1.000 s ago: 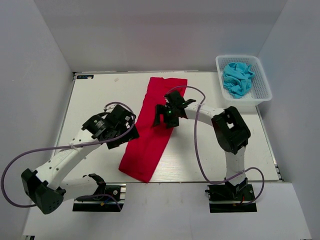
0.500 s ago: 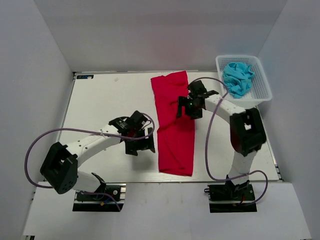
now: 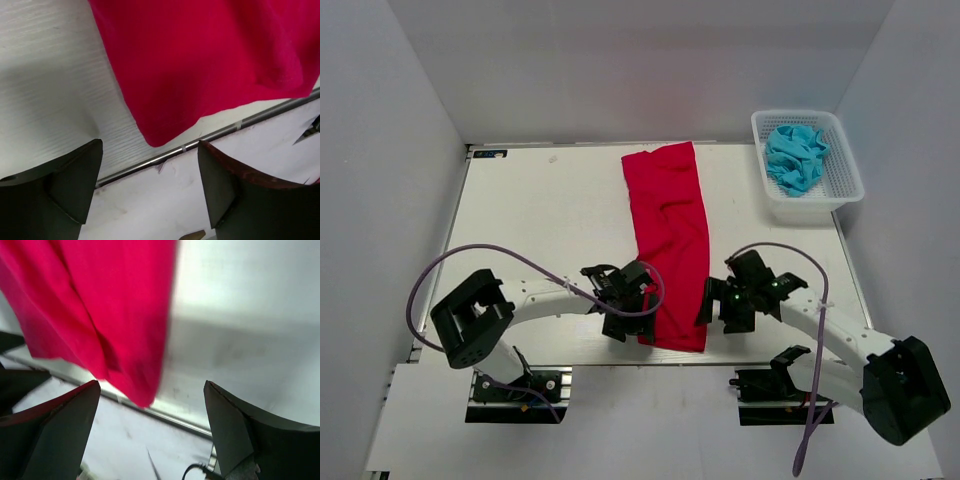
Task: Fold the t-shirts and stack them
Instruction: Rotate the tshirt 90 degrees, then grab the bottom of the folded rectangular tshirt with both arms
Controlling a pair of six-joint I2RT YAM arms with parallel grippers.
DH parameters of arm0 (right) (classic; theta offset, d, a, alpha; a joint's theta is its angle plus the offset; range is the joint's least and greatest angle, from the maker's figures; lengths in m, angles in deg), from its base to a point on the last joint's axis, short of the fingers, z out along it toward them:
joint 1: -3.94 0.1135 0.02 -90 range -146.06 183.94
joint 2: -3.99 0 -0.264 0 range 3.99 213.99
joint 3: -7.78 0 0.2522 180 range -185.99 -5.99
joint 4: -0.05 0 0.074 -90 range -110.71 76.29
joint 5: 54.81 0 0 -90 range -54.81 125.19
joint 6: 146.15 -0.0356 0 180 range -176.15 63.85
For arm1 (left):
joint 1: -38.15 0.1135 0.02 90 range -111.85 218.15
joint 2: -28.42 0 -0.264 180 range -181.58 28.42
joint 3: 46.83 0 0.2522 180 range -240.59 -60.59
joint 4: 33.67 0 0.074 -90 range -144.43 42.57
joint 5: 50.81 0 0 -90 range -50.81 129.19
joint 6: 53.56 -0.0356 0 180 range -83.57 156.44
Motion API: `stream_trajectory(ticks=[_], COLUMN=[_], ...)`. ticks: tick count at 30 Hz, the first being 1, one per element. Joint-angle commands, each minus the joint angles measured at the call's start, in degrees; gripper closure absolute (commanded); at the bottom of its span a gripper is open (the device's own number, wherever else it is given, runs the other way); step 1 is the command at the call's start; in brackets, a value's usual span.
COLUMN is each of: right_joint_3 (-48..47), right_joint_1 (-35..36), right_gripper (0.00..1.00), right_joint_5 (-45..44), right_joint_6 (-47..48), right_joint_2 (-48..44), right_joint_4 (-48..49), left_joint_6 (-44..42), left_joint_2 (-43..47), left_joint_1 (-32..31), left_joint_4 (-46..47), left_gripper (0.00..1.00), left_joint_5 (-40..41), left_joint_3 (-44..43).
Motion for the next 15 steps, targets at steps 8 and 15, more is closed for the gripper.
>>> stream_trajectory(ticks=[8, 15], right_joint_3=[9.22, 10.1], right_joint_1=[3.8, 5.47], right_gripper=[0.16, 0.46], right_joint_5=[8.95, 10.27], right_joint_6=[-9.6, -11.54], right_joint_2=[-2.55, 0.53], right_joint_4=[6.01, 7.07], left_joint_6=[2.16, 3.3], left_joint_2=[-6.6, -7.31], left_joint_1=[-3.11, -3.63], left_joint_4=[0.9, -0.52], left_gripper=[0.44, 0.89], left_joint_5=[6.06, 8.43], left_joint_3=[-4.42, -5.56])
